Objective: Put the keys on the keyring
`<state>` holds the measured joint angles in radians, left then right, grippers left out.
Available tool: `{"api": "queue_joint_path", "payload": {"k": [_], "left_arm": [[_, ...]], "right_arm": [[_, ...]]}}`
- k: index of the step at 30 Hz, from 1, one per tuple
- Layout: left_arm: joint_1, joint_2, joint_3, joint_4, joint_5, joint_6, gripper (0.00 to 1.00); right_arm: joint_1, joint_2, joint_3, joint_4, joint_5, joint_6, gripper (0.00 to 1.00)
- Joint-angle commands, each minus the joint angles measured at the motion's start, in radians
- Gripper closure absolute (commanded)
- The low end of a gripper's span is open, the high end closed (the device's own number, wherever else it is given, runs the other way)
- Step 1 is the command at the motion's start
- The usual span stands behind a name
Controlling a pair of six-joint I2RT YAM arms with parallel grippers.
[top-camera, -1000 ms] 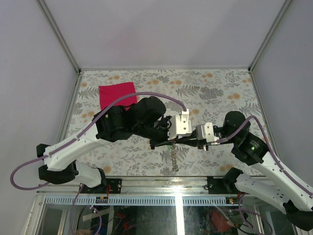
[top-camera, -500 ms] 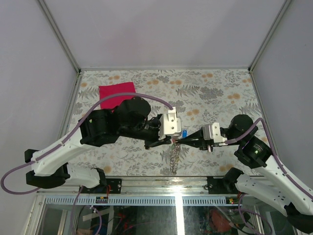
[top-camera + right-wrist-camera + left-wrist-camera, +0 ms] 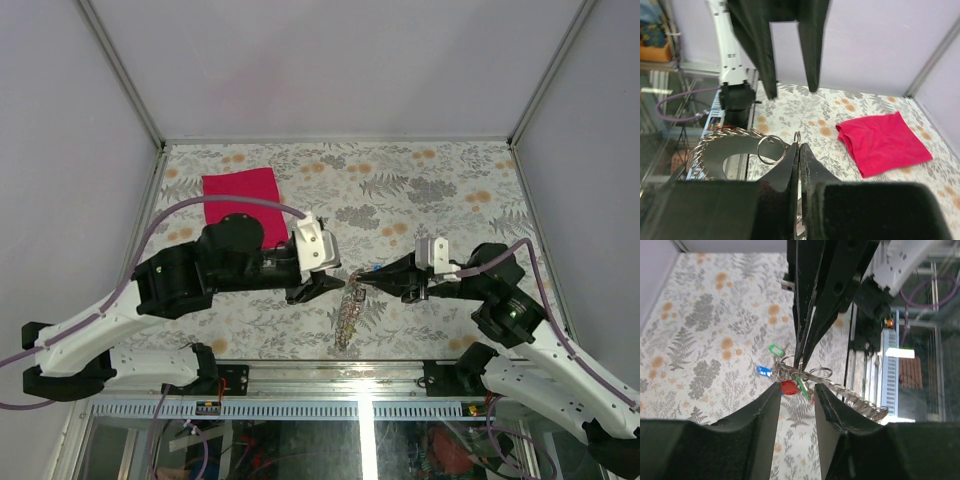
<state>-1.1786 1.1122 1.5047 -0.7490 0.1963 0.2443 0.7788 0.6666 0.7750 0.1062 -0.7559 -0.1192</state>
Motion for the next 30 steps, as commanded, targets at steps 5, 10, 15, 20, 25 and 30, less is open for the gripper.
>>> {"api": "queue_joint_path", "payload": {"k": [5,10,15,20,25,30], "left_arm": [[-0.007,-0.126,-0.181,0.405,-0.21,-0.175,0.57],[-0.006,-0.121,-0.232,0.477,-0.243,-0.207,0.49],[-0.006,-0.101,-0.247,0.499,-0.276,-0.203,0.43],[-0.006,-0.082,-0.251,0.507,-0.316,-0.178,0.32],[-0.008,-0.045,-0.248,0.493,-0.337,-0.155,0.29],[-0.007,-0.013,-0.253,0.477,-0.348,-0.153,0.29]], "right_arm": [[0.004,-0.044,-0.106,0.38,0.322,0.268,1.0],[0.003,-0.038,-0.173,0.554,0.426,0.404,1.0],[0.003,-0.028,-0.212,0.676,0.526,0.489,1.0],[0.003,-0.01,-0.234,0.733,0.615,0.562,1.0],[0.004,-0.002,-0.238,0.736,0.656,0.578,1.0],[0.002,-0.005,-0.238,0.725,0.689,0.58,1.0]]}}
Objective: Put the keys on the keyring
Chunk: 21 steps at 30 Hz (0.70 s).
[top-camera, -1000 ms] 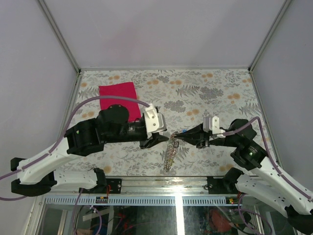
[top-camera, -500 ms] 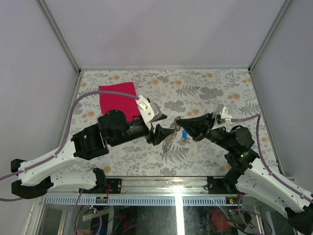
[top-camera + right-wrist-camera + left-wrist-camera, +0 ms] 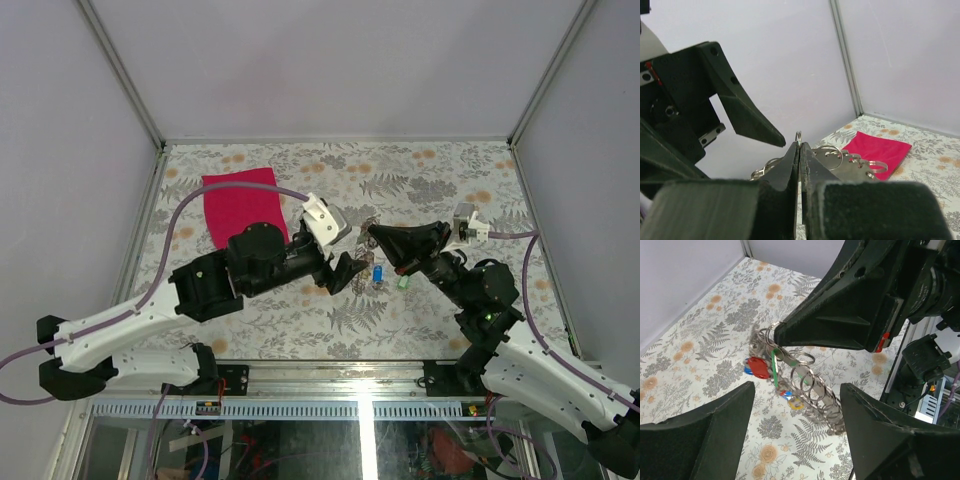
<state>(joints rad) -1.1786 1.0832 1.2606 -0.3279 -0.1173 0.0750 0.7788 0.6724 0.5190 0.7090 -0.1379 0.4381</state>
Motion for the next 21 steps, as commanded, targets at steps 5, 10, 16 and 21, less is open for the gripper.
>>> {"api": "queue_joint_path", "payload": {"k": [5,10,16,21], "left_arm": [[-0.007,0.047,-0.008,0.057,-0.033,0.008,0.31],[-0.007,0.067,-0.002,0.072,-0.011,-0.01,0.32],[-0.008,0.077,-0.018,0.098,-0.034,-0.033,0.34],[-0.009,0.111,-0.008,0.064,-0.081,-0.032,0.42]], "right_arm": [[0.003,-0.01,0.02,0.119,0.095,0.03,1.0],[0.003,-0.008,0.019,0.099,0.119,0.029,1.0],[0.003,-0.01,0.019,0.089,0.137,0.033,1.0],[0.004,-0.008,0.021,0.086,0.148,0.037,1.0]]}}
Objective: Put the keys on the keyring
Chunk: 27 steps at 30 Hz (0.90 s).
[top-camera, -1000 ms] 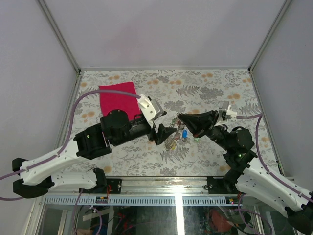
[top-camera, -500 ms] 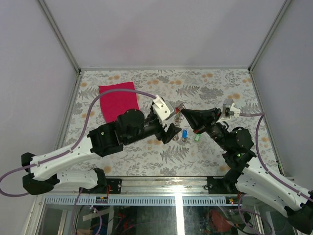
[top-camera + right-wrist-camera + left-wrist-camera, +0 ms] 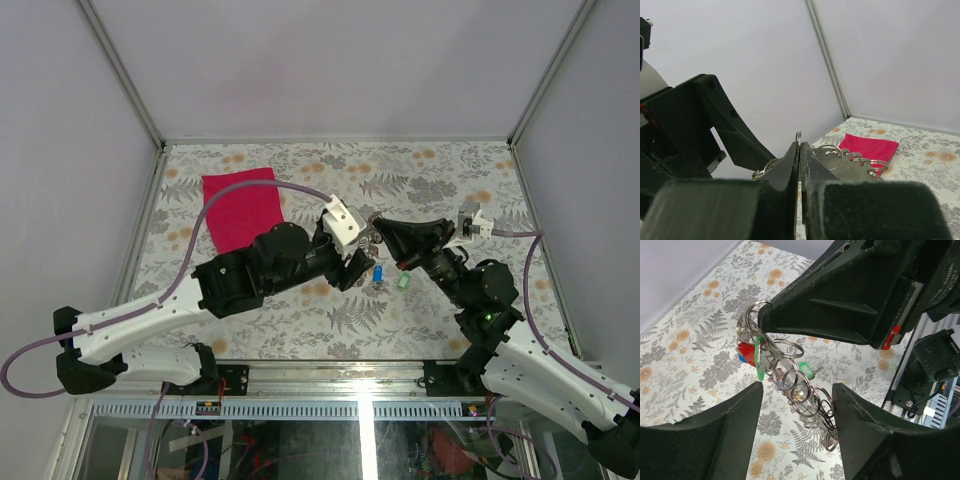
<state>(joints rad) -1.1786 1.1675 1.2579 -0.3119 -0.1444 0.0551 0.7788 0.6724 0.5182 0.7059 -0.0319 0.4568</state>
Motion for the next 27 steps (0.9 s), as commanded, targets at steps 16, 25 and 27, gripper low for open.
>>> {"api": "queue_joint_path", "payload": {"k": [16,25,27], "left_arm": [[-0.008,0.051,-0.001,0.009,-0.163,-0.02,0.9],[-0.007,0.033,-0.016,0.019,-0.184,-0.02,1.0],[-0.004,0.027,-0.021,0.021,-0.178,-0.021,1.0]], "right_arm": [[0.003,-0.02,0.025,0.045,0.039,0.005,1.0],[0.003,-0.045,0.046,-0.068,0.034,-0.052,0.86],[0.004,-0.054,0.079,-0.164,0.038,-0.098,0.74]]}}
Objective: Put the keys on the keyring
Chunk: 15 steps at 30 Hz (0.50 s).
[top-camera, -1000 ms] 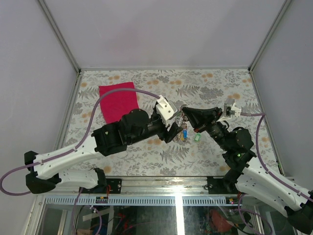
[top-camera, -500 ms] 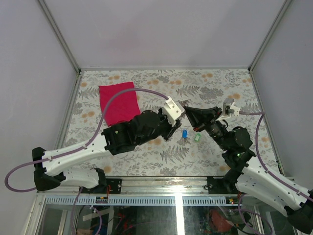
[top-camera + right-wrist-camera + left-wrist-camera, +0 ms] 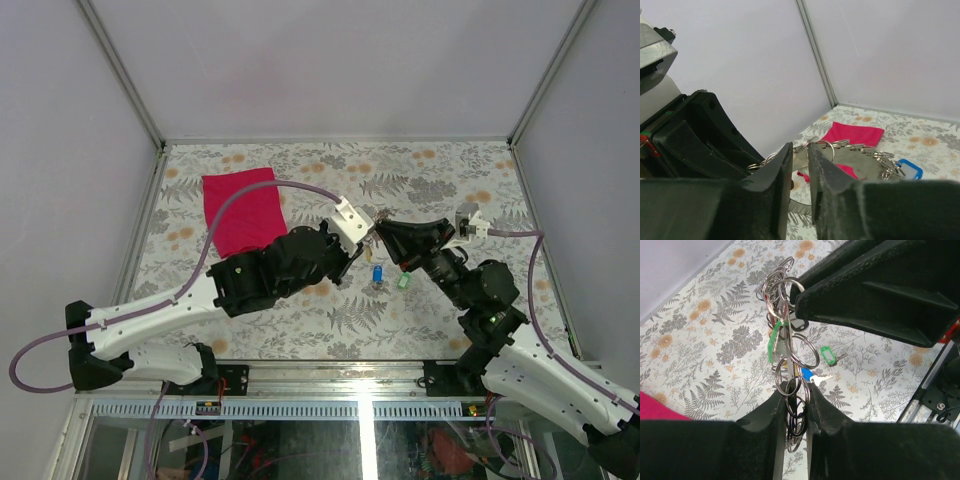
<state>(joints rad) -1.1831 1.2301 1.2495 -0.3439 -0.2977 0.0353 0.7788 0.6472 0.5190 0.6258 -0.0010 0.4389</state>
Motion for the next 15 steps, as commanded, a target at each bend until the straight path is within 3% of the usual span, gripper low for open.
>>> {"api": "queue_joint_path", "payload": {"k": [1,3,6,11,15], "left_arm": [[0.008,-0.038,-0.015,0.054,-0.015,-0.005,1.0],[0.027,-0.044,-0.019,0.053,0.023,-0.017,1.0],[0.094,-0.056,-0.034,0.06,0.134,-0.061,1.0],[0.271,-0.04,-0.06,0.093,0.412,-0.182,1.0],[0.384,-0.017,-0.12,0.188,0.603,-0.284,1.0]], "right_arm": [[0.004,-0.031,0.103,-0.153,0.015,-0.104,0.68],[0.004,-0.036,0.15,-0.282,0.033,-0.172,0.53],[0.003,-0.045,0.2,-0.441,0.08,-0.248,0.45],[0.002,-0.048,0.221,-0.607,0.205,-0.285,0.4],[0.003,-0.054,0.221,-0.638,0.273,-0.229,0.35]]}}
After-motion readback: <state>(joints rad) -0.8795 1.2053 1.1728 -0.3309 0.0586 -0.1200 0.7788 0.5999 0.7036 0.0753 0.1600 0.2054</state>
